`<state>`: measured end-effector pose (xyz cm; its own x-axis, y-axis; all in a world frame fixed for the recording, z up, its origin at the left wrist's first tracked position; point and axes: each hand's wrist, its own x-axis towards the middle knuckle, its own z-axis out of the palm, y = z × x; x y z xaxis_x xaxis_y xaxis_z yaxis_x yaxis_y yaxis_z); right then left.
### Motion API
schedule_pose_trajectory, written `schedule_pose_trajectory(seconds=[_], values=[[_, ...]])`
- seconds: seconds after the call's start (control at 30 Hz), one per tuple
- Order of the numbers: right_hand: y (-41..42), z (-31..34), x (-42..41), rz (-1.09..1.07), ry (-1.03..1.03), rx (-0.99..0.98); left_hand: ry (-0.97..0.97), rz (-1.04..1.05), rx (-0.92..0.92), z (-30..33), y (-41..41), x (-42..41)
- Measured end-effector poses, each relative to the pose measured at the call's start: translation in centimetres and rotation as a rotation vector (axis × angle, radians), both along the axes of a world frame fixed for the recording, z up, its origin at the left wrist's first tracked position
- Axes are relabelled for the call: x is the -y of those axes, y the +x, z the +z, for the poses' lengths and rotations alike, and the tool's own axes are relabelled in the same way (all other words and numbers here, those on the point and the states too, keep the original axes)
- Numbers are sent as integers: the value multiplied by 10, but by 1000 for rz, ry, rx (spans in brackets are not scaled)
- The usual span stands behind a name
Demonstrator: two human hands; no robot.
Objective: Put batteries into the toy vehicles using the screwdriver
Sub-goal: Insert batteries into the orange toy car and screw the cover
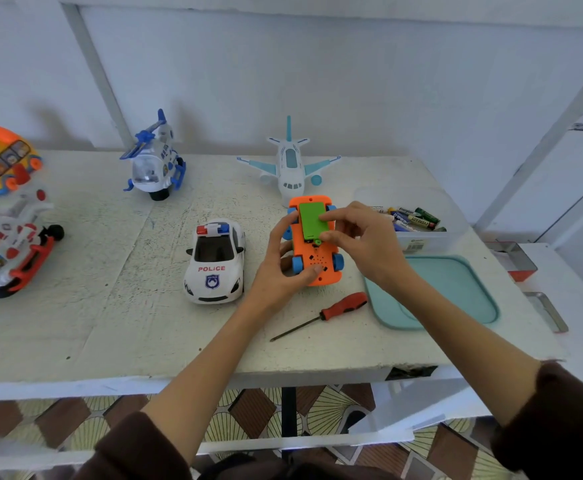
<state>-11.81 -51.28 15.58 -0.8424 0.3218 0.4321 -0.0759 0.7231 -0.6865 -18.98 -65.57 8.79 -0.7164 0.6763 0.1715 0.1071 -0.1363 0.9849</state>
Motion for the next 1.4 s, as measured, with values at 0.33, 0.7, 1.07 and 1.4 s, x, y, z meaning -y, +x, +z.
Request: schedule_pose_trajectory(seconds=[0.33, 0.7, 1.07, 1.4], values=[[-5, -6, 1, -21, 103, 19, -17, 11, -20, -1, -1, -1], [-5, -2, 2, 48, 183, 111, -23, -10, -18, 1, 0, -1], [-5, -13, 7, 53, 391, 125, -14, 5, -33, 3, 2, 0], [0, -11, 3, 76, 669, 130, -15, 14, -29, 5, 3, 0]])
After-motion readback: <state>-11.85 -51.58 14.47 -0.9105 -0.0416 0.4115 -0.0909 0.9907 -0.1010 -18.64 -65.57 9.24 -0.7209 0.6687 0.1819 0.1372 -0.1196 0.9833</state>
